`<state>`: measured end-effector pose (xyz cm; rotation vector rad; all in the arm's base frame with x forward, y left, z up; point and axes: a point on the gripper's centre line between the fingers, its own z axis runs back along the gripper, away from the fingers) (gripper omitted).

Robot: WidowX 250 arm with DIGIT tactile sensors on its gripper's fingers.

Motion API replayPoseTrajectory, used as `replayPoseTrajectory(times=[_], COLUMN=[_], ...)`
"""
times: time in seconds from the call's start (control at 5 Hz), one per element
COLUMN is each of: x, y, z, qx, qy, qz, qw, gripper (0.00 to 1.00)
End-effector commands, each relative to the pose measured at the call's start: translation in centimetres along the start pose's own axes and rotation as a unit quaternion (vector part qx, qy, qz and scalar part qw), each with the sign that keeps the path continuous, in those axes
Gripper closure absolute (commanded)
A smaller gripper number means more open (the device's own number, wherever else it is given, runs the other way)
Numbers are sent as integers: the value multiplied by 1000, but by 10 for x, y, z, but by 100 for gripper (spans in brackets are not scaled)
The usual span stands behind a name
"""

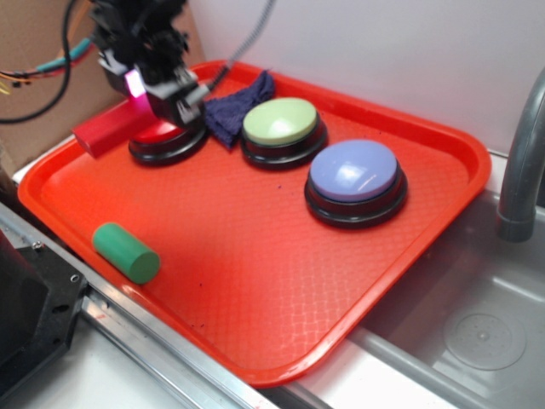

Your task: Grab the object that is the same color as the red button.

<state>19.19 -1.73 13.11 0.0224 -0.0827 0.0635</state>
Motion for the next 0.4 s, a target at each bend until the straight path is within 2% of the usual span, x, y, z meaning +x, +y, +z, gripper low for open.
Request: replayPoseTrajectory(times=[0.0, 0.2], x=[8, 20], y=[34, 30], z=[37, 28], qx=[-21, -16], qy=[-71, -52], qz=[64, -2], qw=[995, 999], gripper=[100, 100])
